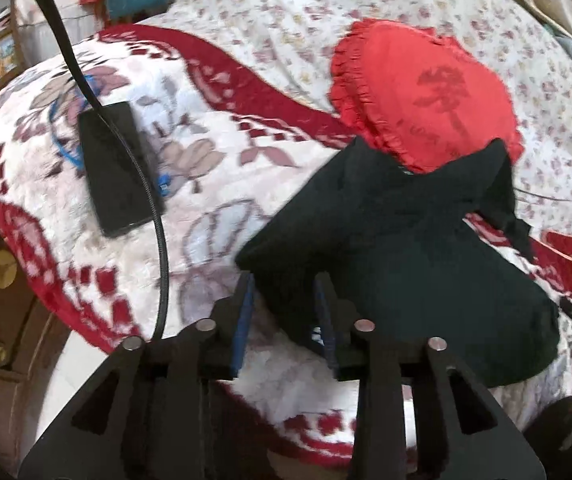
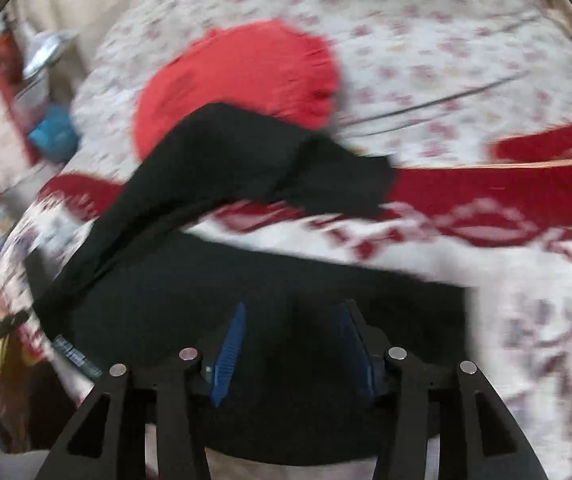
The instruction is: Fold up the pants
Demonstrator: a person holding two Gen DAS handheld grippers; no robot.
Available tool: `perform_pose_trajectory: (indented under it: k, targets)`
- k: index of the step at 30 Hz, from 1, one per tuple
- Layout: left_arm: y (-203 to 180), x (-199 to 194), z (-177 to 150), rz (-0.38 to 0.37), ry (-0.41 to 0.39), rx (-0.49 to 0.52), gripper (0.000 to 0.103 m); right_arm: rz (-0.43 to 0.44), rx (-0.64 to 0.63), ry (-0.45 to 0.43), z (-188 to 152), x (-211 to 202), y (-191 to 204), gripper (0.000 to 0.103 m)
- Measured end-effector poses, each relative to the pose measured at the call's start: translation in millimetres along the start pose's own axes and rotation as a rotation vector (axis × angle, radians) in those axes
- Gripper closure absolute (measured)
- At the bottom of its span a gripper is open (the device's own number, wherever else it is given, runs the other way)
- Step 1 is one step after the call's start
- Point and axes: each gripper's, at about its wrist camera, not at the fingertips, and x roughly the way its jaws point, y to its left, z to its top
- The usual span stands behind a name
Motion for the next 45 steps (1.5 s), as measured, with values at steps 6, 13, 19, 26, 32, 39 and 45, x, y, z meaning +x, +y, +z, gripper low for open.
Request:
perform_pose_trajectory:
  k: [6,13,19,26,32,39,45]
  targets:
    - [-22,35,-4,-0.021,0.058,0.051,0.072,-0.001,-0.107,0.162,-18,57,40,0.056]
    - [-23,53,4,-0.090,0.125,0.106,0.072,0.037,-0.146,0.120,16,46,57,0.053]
    - [-20,45,60,-0.147,0.079,0.111,0.035,0.114,-0.164,0.077,49,54,79,0.050]
    - [-37,113,121,-0.147,0.156,0.158,0.035,0.138,-0.157,0.131,40,79,87,0.050]
    - [-63,174,157,-0.128,0.236,0.262,0.035,0.109,-0.118,0.132,43,85,67,0.049]
    - [-90,221,163,-0.175,0.341,0.383,0.036,0.117,-0.084,0.137,50,94,55,0.049]
    - [-95,200,163,-0.169,0.236,0.413,0.079,0.108,-0.076,0.141,51,93,54,0.049]
